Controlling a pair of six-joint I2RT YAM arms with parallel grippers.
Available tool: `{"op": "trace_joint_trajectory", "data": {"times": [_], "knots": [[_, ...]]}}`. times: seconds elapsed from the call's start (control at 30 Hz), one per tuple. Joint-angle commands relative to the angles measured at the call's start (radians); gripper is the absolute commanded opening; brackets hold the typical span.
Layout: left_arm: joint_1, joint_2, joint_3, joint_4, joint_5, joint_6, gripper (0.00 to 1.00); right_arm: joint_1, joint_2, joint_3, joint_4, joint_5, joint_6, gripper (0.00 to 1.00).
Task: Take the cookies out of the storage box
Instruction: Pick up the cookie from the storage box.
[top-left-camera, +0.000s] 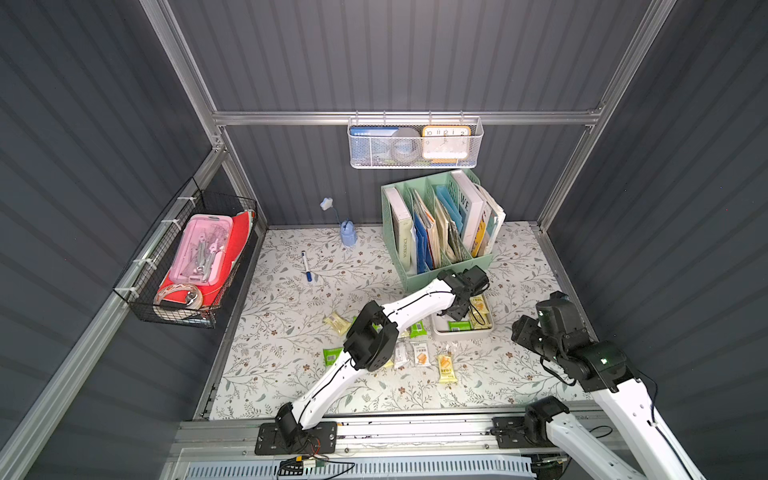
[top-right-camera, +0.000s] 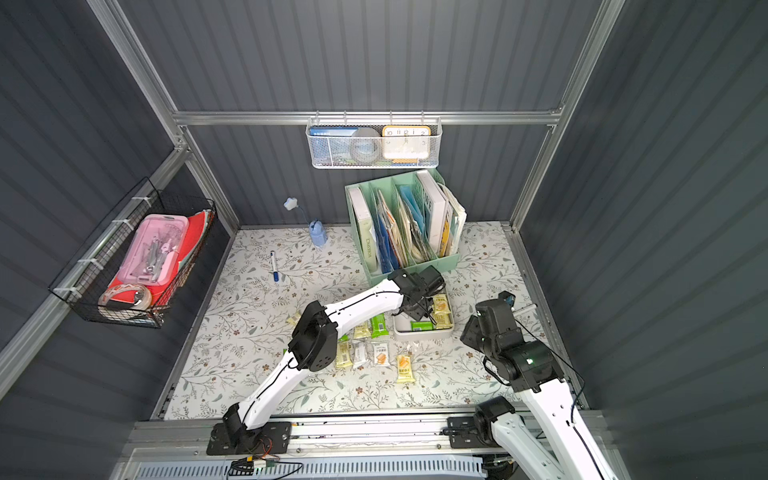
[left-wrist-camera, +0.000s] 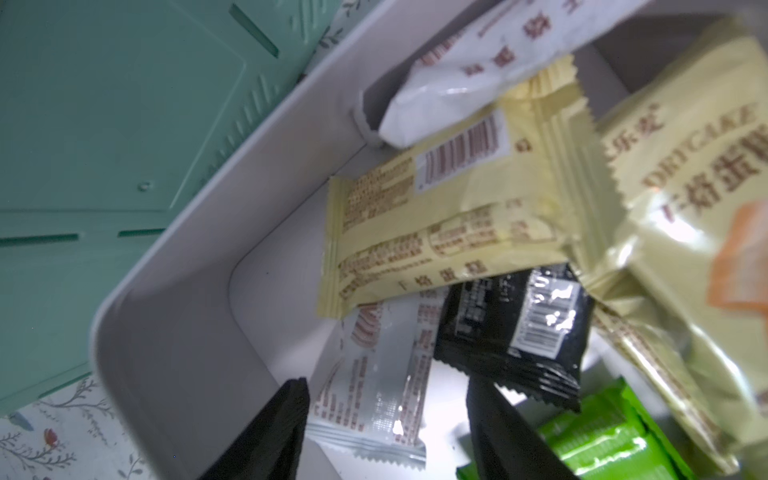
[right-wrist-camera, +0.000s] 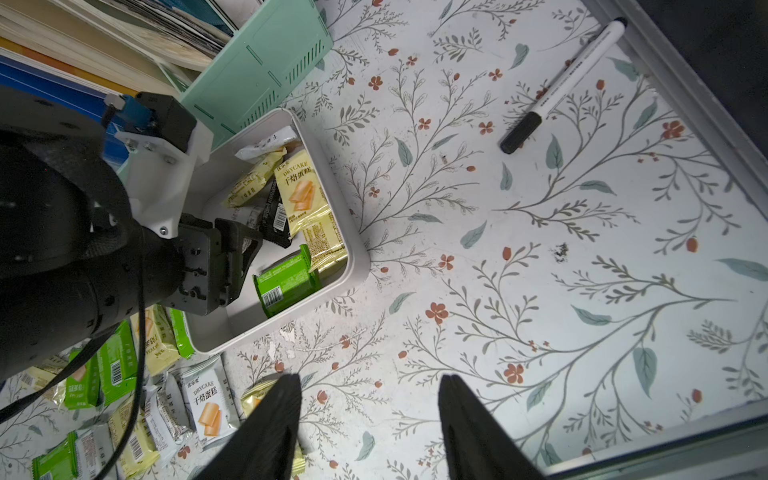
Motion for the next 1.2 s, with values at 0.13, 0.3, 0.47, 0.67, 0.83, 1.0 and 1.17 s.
{"op": "trace_joint_trajectory", "data": {"times": [0.13,0.3,0.47,0.67,0.83,1.0,1.17], "knots": [[0.031,0.003,0.015,-0.029,0.068,0.019,0.64,-0.004,-0.011,-0.011,0.005,0.005,0.016,0.58],[0.032,0.014,0.010,-0.028,0.117,0.022,0.64,-0.004,-0.008,-0.010,0.017,0.004,0.017,0.58],[0.032,0.046,0.038,-0.063,0.141,0.039,0.64,-0.004,-0.007,-0.009,0.016,0.003,0.016,0.58],[0.032,0.084,0.063,-0.088,0.130,0.036,0.59,-0.004,-0.011,-0.008,0.012,0.006,0.019,0.58],[0.032,0.085,0.054,-0.099,0.127,0.033,0.50,-0.004,-0.009,-0.008,0.013,0.007,0.021,0.58],[0.032,0.078,0.033,-0.097,0.130,0.025,0.47,-0.004,-0.007,-0.007,0.016,0.004,0.023,0.58],[0.032,0.067,0.046,-0.089,0.097,0.017,0.43,-0.004,-0.006,-0.003,0.016,0.003,0.022,0.58]]}}
